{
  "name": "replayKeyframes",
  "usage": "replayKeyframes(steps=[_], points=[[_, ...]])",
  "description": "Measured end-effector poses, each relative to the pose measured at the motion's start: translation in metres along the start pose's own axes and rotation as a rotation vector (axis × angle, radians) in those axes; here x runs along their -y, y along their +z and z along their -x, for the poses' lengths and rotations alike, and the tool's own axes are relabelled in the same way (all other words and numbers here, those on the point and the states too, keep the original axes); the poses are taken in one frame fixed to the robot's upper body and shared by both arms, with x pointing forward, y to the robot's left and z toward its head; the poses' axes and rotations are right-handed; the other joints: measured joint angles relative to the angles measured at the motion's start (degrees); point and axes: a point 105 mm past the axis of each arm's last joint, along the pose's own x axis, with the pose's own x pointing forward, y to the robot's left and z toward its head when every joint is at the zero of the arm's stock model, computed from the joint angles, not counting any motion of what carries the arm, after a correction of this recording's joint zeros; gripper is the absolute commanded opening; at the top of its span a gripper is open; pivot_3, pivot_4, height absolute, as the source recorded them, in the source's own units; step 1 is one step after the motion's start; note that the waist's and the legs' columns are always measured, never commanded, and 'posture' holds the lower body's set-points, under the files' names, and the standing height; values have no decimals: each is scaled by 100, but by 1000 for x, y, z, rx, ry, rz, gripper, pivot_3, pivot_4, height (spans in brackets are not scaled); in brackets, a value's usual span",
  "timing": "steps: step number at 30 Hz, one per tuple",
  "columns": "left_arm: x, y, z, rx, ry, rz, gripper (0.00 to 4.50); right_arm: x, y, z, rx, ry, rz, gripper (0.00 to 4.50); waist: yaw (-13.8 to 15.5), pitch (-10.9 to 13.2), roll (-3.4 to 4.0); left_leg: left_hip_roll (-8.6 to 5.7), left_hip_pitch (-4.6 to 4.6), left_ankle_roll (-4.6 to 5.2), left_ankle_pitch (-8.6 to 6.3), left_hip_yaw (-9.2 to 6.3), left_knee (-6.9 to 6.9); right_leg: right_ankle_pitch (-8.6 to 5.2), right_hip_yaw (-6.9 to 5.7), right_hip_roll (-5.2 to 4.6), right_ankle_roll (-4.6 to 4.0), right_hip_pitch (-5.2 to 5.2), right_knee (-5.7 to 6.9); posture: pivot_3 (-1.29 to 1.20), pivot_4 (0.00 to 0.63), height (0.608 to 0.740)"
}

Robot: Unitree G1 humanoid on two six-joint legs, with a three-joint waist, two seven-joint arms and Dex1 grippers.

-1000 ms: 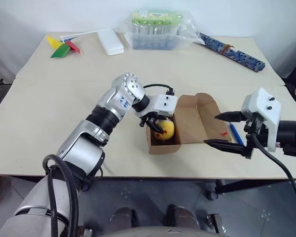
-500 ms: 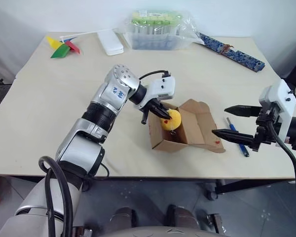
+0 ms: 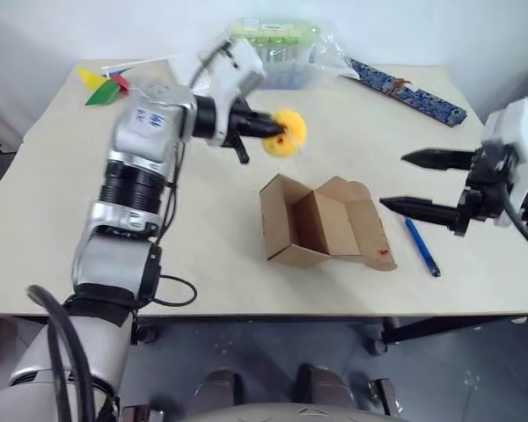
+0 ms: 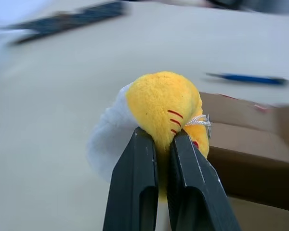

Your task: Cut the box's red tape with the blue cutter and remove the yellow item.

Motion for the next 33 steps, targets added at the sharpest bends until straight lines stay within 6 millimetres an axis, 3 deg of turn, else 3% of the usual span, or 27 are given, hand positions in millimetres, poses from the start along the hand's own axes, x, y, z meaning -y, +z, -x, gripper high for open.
replayKeyframes(steps=[4,10,12,15,21,30,33], points=[[-12,-48,20,-131,136,164,24,7,-4,-10,37,45,-20,4500,10,2,0,0,-6,-4,3,0,7,0,-7,0,0,-1,11,0,150,740],[-21,-124,71,-398,372,298,24,7,9,-41,126,190,11,4500,-63,5,5,4,-3,-9,2,-2,8,0,-6,2,0,-1,22,0,150,740],[-15,-141,76,-445,394,338,24,5,10,-52,145,237,15,4500,-47,5,4,4,-5,-10,2,-6,10,0,-8,2,0,-1,23,0,150,740],[-14,-141,78,-454,420,333,24,4,5,-61,140,278,8,4500,-17,5,3,3,-6,-10,2,-7,14,0,-5,2,0,0,22,0,150,740],[-9,-149,81,-461,439,343,1855,13,-4,-65,131,292,-33,4500,-69,5,4,5,1,-14,3,-5,12,0,-4,2,0,0,30,0,150,740],[0,-153,90,-453,444,380,4474,17,7,-64,194,275,-36,4500,-94,5,4,10,4,-20,3,-3,11,0,-2,4,-1,-1,33,0,150,740],[5,-145,99,-421,432,380,4474,21,11,-57,200,256,-23,4500,-96,6,5,13,3,-21,3,-3,11,0,0,4,-1,-2,33,0,150,740]])
